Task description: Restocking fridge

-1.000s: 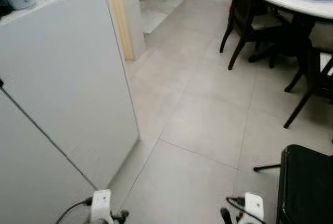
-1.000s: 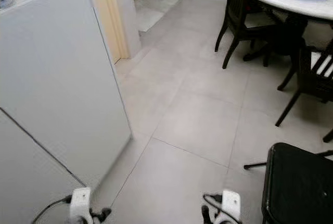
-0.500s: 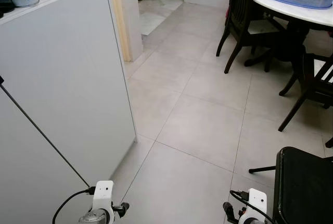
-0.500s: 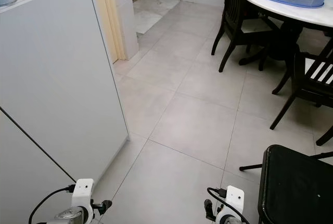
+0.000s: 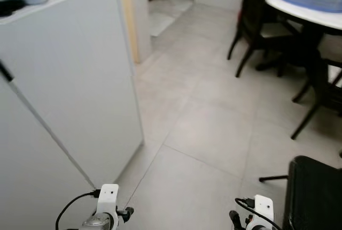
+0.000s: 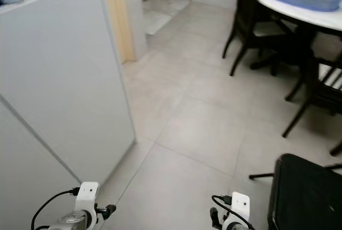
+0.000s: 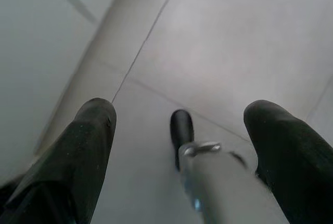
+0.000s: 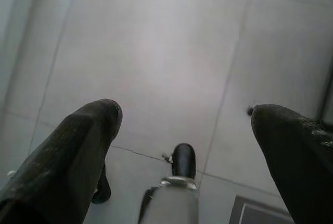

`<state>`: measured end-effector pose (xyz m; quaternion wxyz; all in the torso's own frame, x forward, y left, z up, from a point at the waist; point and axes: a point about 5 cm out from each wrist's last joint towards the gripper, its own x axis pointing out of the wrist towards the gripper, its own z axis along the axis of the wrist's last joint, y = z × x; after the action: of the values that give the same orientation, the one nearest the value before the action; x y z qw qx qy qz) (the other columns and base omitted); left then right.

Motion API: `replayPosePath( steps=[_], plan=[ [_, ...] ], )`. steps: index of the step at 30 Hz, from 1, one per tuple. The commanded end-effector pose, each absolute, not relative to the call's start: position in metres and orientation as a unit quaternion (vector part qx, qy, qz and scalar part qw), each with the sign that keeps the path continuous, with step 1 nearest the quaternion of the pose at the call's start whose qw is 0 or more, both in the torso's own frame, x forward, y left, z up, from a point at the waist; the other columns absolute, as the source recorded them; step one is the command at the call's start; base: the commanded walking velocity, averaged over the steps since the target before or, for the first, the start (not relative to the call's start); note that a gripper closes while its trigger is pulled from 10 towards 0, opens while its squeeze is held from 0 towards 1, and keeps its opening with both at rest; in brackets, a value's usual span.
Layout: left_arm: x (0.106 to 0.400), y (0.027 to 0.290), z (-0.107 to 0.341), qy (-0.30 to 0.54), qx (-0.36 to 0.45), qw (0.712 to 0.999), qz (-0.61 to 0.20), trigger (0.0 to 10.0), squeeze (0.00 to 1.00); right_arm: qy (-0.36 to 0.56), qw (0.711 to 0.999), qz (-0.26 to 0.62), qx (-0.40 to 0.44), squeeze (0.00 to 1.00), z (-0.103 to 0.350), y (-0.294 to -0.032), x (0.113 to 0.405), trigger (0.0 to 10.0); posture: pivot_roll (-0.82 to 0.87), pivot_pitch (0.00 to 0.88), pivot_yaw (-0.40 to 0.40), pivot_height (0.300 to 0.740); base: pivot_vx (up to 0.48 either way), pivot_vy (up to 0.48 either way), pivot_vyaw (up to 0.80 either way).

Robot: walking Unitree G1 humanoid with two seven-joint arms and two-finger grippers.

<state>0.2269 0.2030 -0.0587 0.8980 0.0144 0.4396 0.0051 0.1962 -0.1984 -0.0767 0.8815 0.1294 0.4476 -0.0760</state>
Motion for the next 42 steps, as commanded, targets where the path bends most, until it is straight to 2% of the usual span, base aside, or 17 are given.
replayPosePath(
  steps=[1, 26, 35, 39, 42],
  plan=[
    [0.22, 0.2036, -0.0632, 0.457, 0.016, 0.889, 0.004, 10.0, 0.0, 0.454, 0.879, -0.07, 0.13, 0.0, -0.0777, -0.1971, 0.1948, 10.0, 0.04, 0.0, -0.022, 0.74, 0.0, 0.0, 0.8],
    [0.2168, 0.2026, -0.0653, 0.463, 0.022, 0.886, -0.002, 10.0, 0.0, 0.458, 0.877, -0.066, 0.131, 0.0, -0.0797, -0.1962, 0.1909, 10.0, 0.03, 0.0, -0.01, 0.74, 0.0, 0.0, 0.8],
    [0.2145, 0.2026, -0.0666, 0.467, 0.026, 0.884, -0.003, 10.0, 0.0, 0.458, 0.874, -0.082, 0.143, 0.0, -0.0814, -0.1968, 0.1875, 10.0, 0.01, 0.0, 0.017, 0.74, 0.0, 0.0, 0.8],
    [0.2167, 0.2026, -0.0654, 0.464, 0.031, 0.885, -0.001, 10.0, 0.0, 0.456, 0.874, -0.086, 0.144, 0.0, -0.0804, -0.1978, 0.1893, 10.0, 0.03, 0.0, 0.003, 0.74, 0.0, 0.0, 0.8],
    [0.2183, 0.2015, -0.0648, 0.458, 0.02, 0.889, 0.016, 10.0, 0.0, 0.457, 0.875, -0.088, 0.137, 0.0, -0.0793, -0.1997, 0.1911, 10.0, 0.05, 0.0, -0.021, 0.74, 0.0, 0.0, 0.0]
  ],
)
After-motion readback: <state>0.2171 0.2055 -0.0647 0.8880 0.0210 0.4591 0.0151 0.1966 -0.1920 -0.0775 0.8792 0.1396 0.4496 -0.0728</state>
